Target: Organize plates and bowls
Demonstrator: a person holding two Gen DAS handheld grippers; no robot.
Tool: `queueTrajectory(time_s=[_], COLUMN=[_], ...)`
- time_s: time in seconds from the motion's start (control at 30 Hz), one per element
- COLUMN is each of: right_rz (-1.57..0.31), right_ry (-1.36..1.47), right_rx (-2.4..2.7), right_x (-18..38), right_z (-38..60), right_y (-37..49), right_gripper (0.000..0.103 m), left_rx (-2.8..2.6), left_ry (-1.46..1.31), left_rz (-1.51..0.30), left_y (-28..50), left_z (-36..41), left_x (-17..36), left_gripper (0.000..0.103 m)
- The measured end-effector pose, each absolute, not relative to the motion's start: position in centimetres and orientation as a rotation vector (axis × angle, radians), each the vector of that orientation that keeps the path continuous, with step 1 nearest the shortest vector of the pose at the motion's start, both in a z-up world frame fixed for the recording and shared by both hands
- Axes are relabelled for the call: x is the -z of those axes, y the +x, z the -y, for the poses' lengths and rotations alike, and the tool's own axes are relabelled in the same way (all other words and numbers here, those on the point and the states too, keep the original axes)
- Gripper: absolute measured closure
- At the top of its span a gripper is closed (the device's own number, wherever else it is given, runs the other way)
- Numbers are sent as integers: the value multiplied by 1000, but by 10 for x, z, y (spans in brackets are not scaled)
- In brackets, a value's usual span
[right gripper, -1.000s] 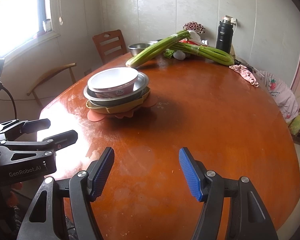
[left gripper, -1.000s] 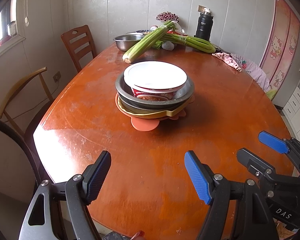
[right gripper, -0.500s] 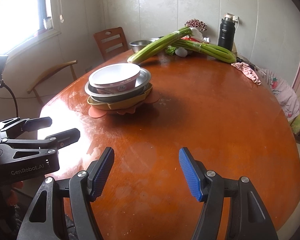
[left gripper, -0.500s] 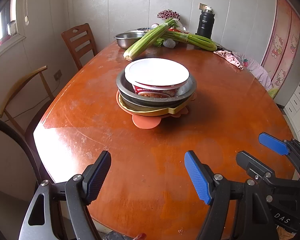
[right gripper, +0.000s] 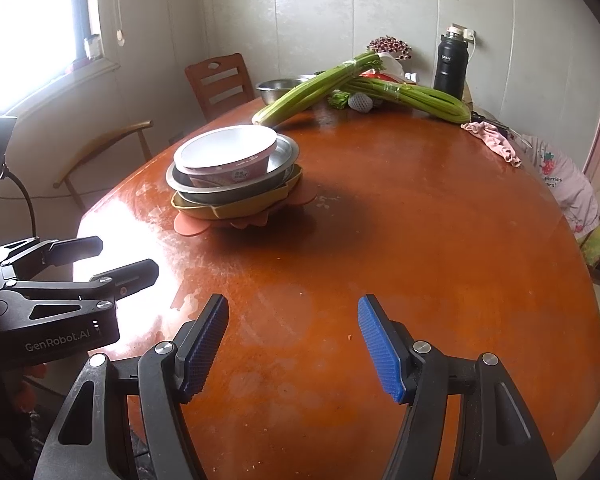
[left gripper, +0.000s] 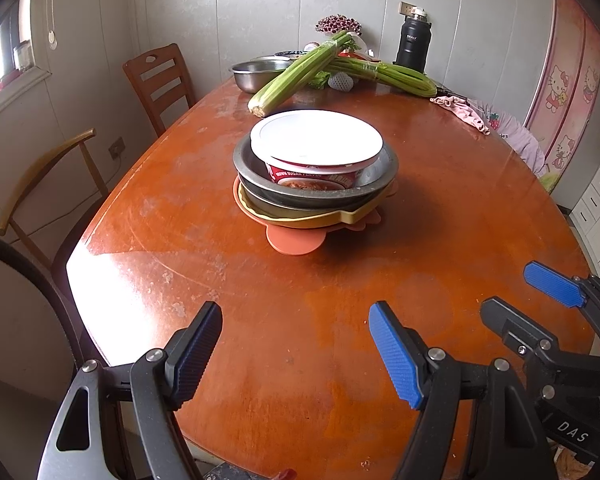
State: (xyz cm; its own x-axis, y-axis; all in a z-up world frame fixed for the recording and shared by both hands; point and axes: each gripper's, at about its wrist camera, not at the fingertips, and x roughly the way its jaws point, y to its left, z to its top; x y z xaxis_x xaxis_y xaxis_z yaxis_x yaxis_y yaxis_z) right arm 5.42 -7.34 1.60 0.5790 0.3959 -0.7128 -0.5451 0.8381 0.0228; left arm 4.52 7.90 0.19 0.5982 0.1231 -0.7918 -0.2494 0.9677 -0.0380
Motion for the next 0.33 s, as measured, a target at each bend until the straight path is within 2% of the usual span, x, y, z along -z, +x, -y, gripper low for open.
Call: queueTrajectory(time_s=[0.33], right_rz=[-810], right_ry=[-187], right_rx=[-541], right_x=[-11], right_z=[84], right_y=[72], right_gripper=[34], left_rx=[-214], left_ry=[-160], left_rz=[-901], left_y=[60], left_z=[-99], left_x=[-2], left_gripper=[27])
